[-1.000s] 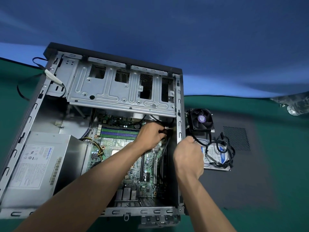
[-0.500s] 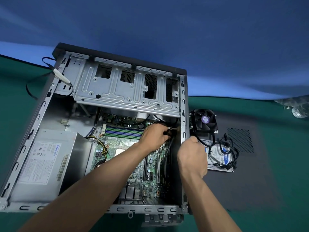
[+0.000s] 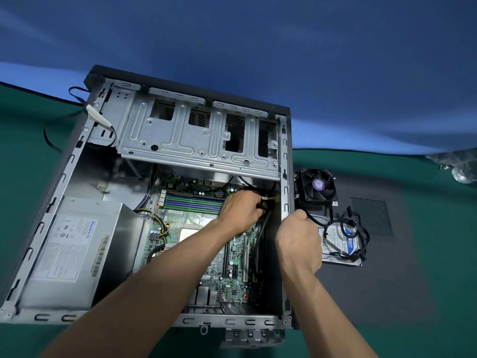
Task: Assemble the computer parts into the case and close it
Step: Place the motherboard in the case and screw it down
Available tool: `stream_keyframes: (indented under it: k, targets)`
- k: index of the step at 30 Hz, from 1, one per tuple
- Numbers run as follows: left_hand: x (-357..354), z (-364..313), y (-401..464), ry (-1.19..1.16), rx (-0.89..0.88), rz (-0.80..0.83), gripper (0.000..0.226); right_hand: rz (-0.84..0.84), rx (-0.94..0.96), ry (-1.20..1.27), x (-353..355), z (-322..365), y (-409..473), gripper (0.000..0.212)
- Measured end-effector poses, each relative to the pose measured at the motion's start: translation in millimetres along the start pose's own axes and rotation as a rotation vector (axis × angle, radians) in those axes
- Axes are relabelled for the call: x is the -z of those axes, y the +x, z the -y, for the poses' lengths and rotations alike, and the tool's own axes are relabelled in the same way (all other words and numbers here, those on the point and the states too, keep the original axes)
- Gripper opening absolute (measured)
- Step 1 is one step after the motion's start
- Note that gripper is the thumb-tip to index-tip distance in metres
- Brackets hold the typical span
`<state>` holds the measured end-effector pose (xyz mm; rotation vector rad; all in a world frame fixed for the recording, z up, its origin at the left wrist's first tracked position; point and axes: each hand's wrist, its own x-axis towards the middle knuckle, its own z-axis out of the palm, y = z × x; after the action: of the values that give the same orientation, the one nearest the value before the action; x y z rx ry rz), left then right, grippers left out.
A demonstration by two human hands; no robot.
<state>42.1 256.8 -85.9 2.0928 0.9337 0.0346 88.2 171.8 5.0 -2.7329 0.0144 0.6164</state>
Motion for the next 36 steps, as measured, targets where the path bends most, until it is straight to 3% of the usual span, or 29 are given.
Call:
stream_keyframes:
  k: [11, 22, 31, 36]
  targets:
    - [1, 7, 2, -0.142, 0.049, 0.015, 0.011, 0.038, 0.047, -0.096, -2, -3, 0, 0.041]
    - [5, 14, 13, -0.226, 0.151, 0.057, 0.03, 0.029, 0.037, -0.087, 0, -4, -2, 0.039]
    - [8, 13, 14, -0.246, 0.153, 0.033, 0.021, 0.023, 0.039, -0.103, 0, -1, -3, 0.04]
    - [4, 10, 14, -0.238, 0.155, 0.039, 0.018, 0.015, 0.086, 0.068, 5, -8, -2, 0.026]
